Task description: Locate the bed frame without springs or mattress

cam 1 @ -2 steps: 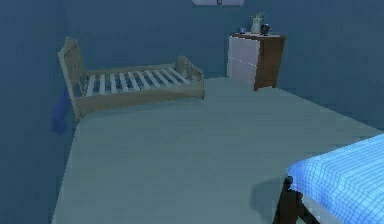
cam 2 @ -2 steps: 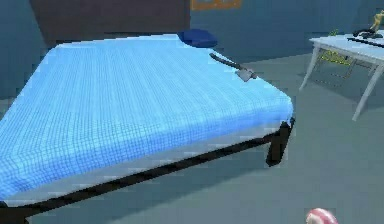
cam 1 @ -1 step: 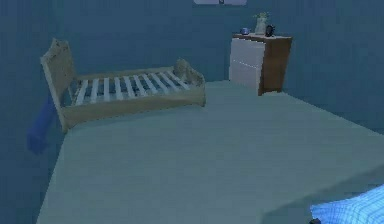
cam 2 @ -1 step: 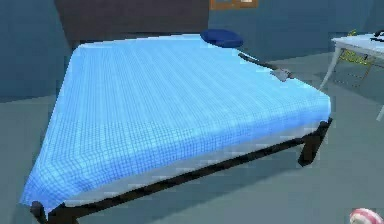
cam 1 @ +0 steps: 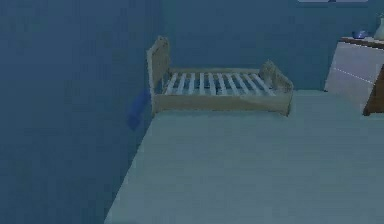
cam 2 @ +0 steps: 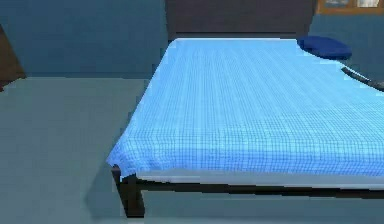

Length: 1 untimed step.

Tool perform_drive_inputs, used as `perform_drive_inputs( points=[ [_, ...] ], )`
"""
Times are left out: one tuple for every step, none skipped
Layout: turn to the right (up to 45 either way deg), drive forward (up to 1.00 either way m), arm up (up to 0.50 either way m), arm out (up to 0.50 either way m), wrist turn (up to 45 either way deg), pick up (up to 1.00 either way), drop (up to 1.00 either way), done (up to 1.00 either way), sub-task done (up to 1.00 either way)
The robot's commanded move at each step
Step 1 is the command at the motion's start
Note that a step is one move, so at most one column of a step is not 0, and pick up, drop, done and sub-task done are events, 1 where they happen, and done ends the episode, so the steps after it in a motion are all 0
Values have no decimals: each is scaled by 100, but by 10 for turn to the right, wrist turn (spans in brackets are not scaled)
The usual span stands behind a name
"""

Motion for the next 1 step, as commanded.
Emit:
perform_drive_inputs(
  points=[
    [0, 100, 0, 0, 0, 0, 0, 0, 0]
  ],
)
